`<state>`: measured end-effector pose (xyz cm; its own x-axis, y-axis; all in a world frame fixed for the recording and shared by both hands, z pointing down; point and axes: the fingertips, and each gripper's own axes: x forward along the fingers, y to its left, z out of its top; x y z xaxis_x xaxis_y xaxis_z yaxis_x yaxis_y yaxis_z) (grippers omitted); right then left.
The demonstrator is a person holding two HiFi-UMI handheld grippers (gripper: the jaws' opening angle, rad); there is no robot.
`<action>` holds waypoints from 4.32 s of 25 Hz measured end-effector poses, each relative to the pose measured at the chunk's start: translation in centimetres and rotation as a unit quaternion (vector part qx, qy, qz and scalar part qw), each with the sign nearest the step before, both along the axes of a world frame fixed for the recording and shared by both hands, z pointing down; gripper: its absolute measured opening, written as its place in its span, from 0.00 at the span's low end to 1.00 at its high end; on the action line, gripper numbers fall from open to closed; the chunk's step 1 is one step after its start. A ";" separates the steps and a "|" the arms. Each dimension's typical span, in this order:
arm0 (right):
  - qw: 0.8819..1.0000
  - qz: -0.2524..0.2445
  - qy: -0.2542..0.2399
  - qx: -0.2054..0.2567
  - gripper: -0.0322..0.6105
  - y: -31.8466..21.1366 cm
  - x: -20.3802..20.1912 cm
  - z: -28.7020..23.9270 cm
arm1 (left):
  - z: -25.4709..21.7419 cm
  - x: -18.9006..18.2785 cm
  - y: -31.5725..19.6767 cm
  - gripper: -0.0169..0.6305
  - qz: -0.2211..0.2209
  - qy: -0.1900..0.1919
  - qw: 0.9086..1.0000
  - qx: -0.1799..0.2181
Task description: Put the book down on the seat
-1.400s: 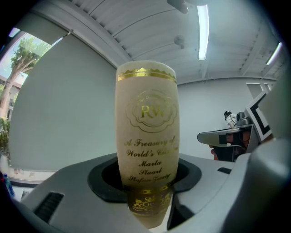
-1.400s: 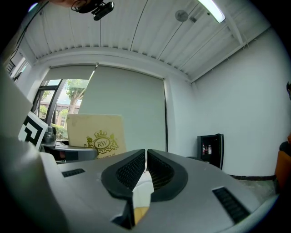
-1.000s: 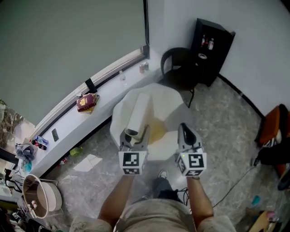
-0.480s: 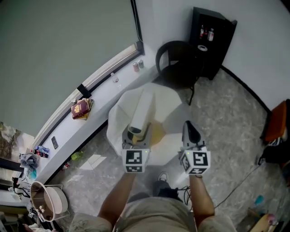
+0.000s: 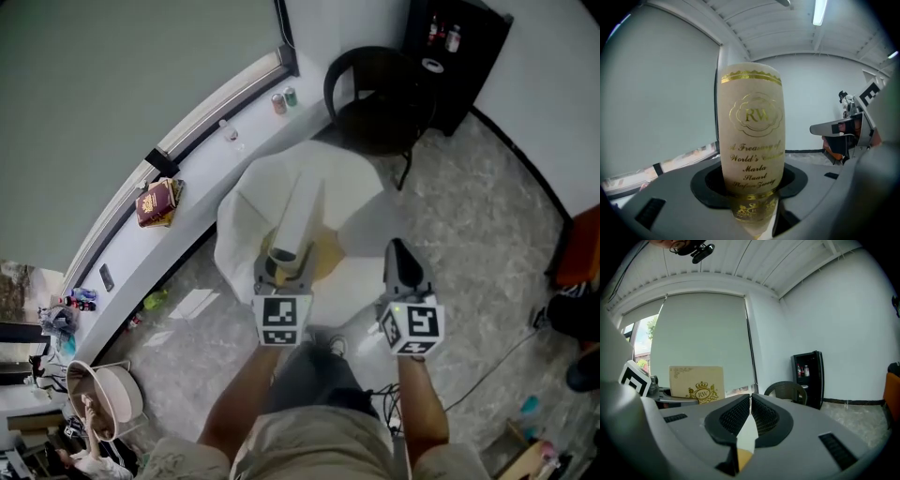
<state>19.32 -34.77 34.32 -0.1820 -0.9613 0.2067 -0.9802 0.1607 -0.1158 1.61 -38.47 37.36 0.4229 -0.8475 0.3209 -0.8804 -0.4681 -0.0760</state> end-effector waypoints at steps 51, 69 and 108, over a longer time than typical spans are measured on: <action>0.980 -0.057 0.017 -0.192 0.05 -11.3 1.6 42.6 | 54.3 6.7 -10.1 0.39 0.007 -0.139 0.936 -0.323; 0.978 -0.063 0.006 -0.199 0.05 -10.8 4.0 44.8 | 58.1 12.5 -10.4 0.39 0.043 -0.161 0.932 -0.321; 0.989 -0.059 0.045 -0.128 0.06 -14.4 -0.4 29.1 | 31.0 4.6 -14.5 0.04 -0.026 0.031 0.992 -0.121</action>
<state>18.97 -49.16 63.44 -0.2592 -0.8486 0.4612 -0.9646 0.2512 -0.0798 6.20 -52.99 68.37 0.4062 -0.7692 0.4933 -0.9030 -0.4207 0.0876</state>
